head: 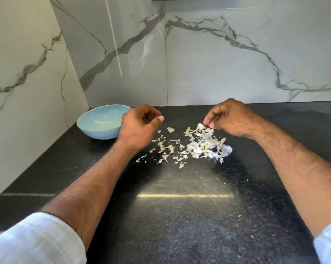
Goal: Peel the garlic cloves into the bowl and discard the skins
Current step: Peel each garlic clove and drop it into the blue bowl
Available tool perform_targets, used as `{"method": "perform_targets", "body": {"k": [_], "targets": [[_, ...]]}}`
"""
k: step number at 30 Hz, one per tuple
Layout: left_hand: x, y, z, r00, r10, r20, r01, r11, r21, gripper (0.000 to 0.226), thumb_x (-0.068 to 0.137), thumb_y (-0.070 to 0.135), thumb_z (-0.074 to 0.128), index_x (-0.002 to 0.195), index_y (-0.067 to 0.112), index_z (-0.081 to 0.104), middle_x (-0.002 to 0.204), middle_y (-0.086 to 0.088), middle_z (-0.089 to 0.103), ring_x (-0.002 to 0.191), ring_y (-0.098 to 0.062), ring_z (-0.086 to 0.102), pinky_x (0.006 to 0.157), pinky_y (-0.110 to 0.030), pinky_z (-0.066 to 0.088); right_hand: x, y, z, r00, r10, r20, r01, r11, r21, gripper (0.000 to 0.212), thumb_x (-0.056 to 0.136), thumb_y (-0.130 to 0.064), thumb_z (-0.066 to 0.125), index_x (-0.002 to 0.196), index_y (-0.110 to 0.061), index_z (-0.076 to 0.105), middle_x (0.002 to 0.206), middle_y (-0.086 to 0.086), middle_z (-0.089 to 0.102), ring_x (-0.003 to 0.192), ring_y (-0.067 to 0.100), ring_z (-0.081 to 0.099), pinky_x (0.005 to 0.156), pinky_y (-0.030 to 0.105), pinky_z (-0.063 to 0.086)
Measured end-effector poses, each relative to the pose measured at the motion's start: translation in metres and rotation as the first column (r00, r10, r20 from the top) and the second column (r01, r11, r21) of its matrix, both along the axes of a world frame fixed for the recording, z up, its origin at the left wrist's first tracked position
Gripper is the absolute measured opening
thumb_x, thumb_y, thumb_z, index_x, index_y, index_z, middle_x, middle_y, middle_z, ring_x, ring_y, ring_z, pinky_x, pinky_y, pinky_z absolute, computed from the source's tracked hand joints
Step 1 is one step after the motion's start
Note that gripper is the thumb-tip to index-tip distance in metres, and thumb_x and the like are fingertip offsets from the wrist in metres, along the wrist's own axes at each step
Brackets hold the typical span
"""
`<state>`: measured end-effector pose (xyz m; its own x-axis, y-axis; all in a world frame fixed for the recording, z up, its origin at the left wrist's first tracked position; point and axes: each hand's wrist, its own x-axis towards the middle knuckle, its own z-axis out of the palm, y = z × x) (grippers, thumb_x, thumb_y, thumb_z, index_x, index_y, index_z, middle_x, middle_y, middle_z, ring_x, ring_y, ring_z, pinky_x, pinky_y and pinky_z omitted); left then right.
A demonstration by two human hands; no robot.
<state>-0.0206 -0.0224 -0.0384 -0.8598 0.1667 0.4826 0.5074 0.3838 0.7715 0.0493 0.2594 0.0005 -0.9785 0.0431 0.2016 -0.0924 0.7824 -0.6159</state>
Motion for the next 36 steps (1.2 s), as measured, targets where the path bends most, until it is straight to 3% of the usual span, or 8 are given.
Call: {"method": "perform_targets", "body": {"k": [8, 13, 17, 20, 25, 29, 32, 36], "targets": [[0.011, -0.003, -0.009, 0.995, -0.069, -0.075, 0.048, 0.965, -0.258, 0.007, 0.095, 0.036, 0.079, 0.098, 0.030, 0.077, 0.078, 0.017, 0.073, 0.058, 0.000, 0.058, 0.061, -0.022, 0.048, 0.013, -0.025, 0.006, 0.971, 0.180, 0.159, -0.215, 0.947, 0.240, 0.012, 0.083, -0.017, 0.087, 0.086, -0.028, 0.084, 0.070, -0.031, 0.070, 0.063, -0.015, 0.062, 0.059, 0.008, 0.043], [0.014, -0.012, -0.005, 0.995, -0.063, -0.073, 0.043, 0.968, -0.246, 0.008, 0.095, 0.037, 0.079, 0.098, 0.030, 0.077, 0.080, 0.015, 0.073, 0.061, -0.002, 0.060, 0.064, -0.025, 0.053, 0.007, -0.029, -0.006, 0.968, 0.148, 0.201, -0.205, 0.930, 0.304, 0.013, 0.087, -0.013, 0.082, 0.084, -0.026, 0.082, 0.078, -0.022, 0.073, 0.073, -0.006, 0.069, 0.074, 0.024, 0.059], [0.014, -0.020, -0.004, 0.996, -0.058, -0.062, 0.039, 0.963, -0.266, 0.010, 0.095, 0.041, 0.079, 0.099, 0.033, 0.076, 0.082, 0.016, 0.073, 0.065, -0.004, 0.062, 0.068, -0.033, 0.061, 0.006, -0.025, -0.010, 0.972, 0.135, 0.192, -0.194, 0.922, 0.335, 0.030, 0.094, -0.001, 0.066, 0.096, -0.028, 0.080, 0.086, -0.024, 0.064, 0.080, 0.015, 0.075, 0.071, 0.034, 0.065], [0.013, -0.023, -0.003, 0.996, -0.057, -0.062, 0.039, 0.965, -0.260, 0.010, 0.095, 0.042, 0.078, 0.099, 0.034, 0.076, 0.082, 0.017, 0.073, 0.067, -0.002, 0.061, 0.070, -0.035, 0.063, 0.004, -0.022, -0.011, 0.982, 0.128, 0.137, -0.167, 0.930, 0.328, 0.032, 0.090, 0.003, 0.066, 0.094, -0.028, 0.074, 0.090, -0.012, 0.070, 0.081, 0.010, 0.074, 0.063, 0.021, 0.057], [0.014, -0.020, -0.003, 0.995, -0.084, -0.060, 0.064, 0.958, -0.281, 0.008, 0.095, 0.041, 0.078, 0.098, 0.034, 0.076, 0.081, 0.019, 0.073, 0.067, -0.004, 0.062, 0.067, -0.032, 0.059, 0.003, -0.017, -0.014, 0.986, 0.112, 0.123, -0.150, 0.919, 0.364, 0.031, 0.092, -0.004, 0.069, 0.096, -0.032, 0.080, 0.105, -0.017, 0.065, 0.087, 0.017, 0.076, 0.076, 0.039, 0.066], [0.017, -0.015, -0.004, 0.990, -0.102, -0.093, 0.068, 0.945, -0.319, 0.005, 0.096, 0.037, 0.078, 0.097, 0.032, 0.076, 0.079, 0.021, 0.071, 0.059, -0.002, 0.058, 0.059, -0.018, 0.047, 0.003, -0.020, -0.012, 0.979, 0.150, 0.135, -0.188, 0.924, 0.334, 0.043, 0.085, 0.002, 0.073, 0.092, -0.040, 0.076, 0.095, -0.015, 0.068, 0.072, 0.008, 0.066, 0.056, 0.024, 0.054], [0.021, -0.012, -0.002, 0.987, -0.120, -0.104, 0.078, 0.939, -0.335, 0.005, 0.096, 0.036, 0.078, 0.097, 0.032, 0.076, 0.080, 0.019, 0.072, 0.059, -0.002, 0.059, 0.056, -0.012, 0.044, 0.002, -0.023, -0.011, 0.973, 0.173, 0.153, -0.217, 0.911, 0.351, 0.037, 0.087, -0.005, 0.079, 0.085, -0.042, 0.080, 0.091, -0.015, 0.068, 0.075, 0.013, 0.068, 0.061, 0.033, 0.060], [0.022, -0.010, -0.002, 0.985, -0.140, -0.103, 0.096, 0.932, -0.350, 0.005, 0.096, 0.037, 0.079, 0.098, 0.033, 0.076, 0.080, 0.025, 0.071, 0.058, -0.002, 0.061, 0.058, -0.017, 0.046, 0.003, -0.021, -0.014, 0.974, 0.174, 0.143, -0.217, 0.900, 0.377, 0.022, 0.092, -0.013, 0.078, 0.092, -0.035, 0.080, 0.095, -0.014, 0.063, 0.073, 0.010, 0.062, 0.063, 0.029, 0.055]]}}
